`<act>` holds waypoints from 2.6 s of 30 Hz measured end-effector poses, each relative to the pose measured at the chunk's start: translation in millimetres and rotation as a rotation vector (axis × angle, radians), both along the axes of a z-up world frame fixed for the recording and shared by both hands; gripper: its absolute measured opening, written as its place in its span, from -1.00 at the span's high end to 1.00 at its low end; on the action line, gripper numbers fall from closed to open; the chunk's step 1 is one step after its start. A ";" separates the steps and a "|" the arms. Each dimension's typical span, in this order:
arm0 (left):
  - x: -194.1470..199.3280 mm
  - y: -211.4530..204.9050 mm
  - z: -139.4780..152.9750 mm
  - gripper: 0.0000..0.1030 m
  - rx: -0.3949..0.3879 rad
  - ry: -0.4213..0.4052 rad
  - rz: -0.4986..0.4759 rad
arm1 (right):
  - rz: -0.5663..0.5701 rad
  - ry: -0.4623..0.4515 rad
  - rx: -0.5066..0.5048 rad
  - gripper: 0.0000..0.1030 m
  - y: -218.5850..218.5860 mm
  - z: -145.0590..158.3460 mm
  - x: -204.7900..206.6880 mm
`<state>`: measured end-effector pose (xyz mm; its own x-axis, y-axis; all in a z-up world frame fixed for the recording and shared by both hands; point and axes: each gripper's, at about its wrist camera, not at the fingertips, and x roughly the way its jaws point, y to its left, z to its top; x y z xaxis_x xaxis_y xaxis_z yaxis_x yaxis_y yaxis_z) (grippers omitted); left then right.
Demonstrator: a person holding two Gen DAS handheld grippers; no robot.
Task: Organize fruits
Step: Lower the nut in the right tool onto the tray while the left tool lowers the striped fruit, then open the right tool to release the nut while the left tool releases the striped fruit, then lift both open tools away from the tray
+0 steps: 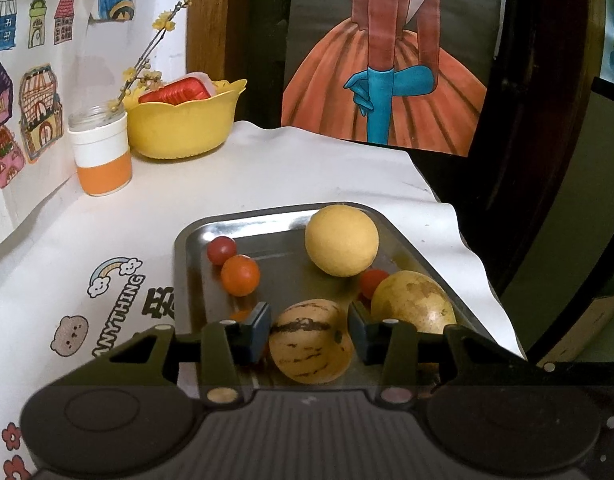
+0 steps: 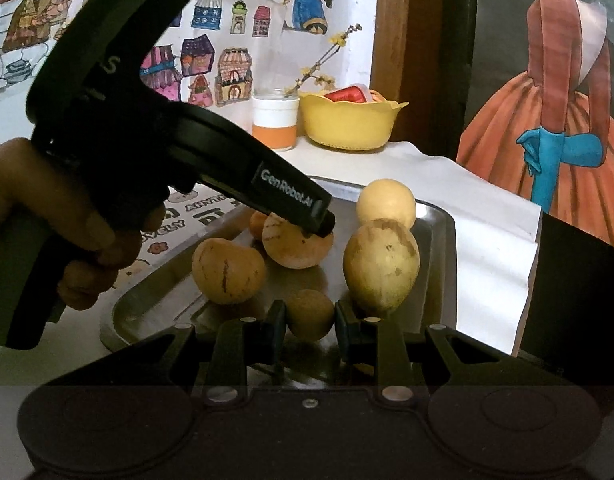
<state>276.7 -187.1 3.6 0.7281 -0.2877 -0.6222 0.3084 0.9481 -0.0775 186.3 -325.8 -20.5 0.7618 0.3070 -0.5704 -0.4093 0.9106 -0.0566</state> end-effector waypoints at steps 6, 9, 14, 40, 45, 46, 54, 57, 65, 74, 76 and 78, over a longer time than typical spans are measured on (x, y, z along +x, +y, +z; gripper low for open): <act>0.1 0.3 -0.2 0.07 -0.005 0.001 0.002 | -0.003 0.003 0.001 0.43 0.0 -1.1 0.0; -1.2 0.7 -0.7 0.02 -0.006 0.004 0.003 | -0.005 0.002 -0.002 0.43 0.5 -0.9 -0.2; -4.1 2.7 1.3 -0.12 -0.006 -0.006 0.007 | -0.010 0.002 0.007 0.34 0.5 -1.0 0.2; -33.4 39.9 14.3 -0.89 -0.078 -0.061 0.161 | -0.076 -0.064 0.086 -0.42 -9.1 13.1 -19.3; -43.7 49.3 16.6 -0.99 -0.095 -0.079 0.203 | -0.103 -0.074 0.113 -0.58 -12.9 18.0 -25.1; -45.5 51.1 17.1 -0.99 -0.096 -0.087 0.215 | -0.108 -0.077 0.118 -0.62 -13.6 19.1 -26.8; -60.1 61.9 20.0 -0.99 -0.085 -0.119 0.272 | -0.140 -0.093 0.161 -0.85 -18.3 28.4 -39.9; -69.6 65.0 21.1 -0.99 -0.084 -0.124 0.278 | -0.156 -0.096 0.179 -0.89 -19.1 32.0 -46.2; -97.7 75.5 24.5 -0.99 -0.092 -0.135 0.289 | -0.182 -0.119 0.221 -0.98 -14.5 43.2 -68.8; -114.8 88.4 34.5 -0.99 -0.087 -0.159 0.307 | -0.171 -0.154 0.225 -0.99 -5.6 58.0 -83.4; -116.5 91.1 35.7 -0.99 -0.085 -0.163 0.309 | -0.174 -0.158 0.227 -0.99 -4.4 59.7 -85.2; -119.2 94.1 36.9 -0.99 -0.085 -0.164 0.316 | -0.177 -0.156 0.231 -0.99 -3.7 60.9 -87.0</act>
<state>157.5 -93.0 40.5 0.8776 -0.0787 -0.4729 0.0165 0.9908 -0.1343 99.3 -329.5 40.3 0.8877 0.2698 -0.3730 -0.2464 0.9629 0.1100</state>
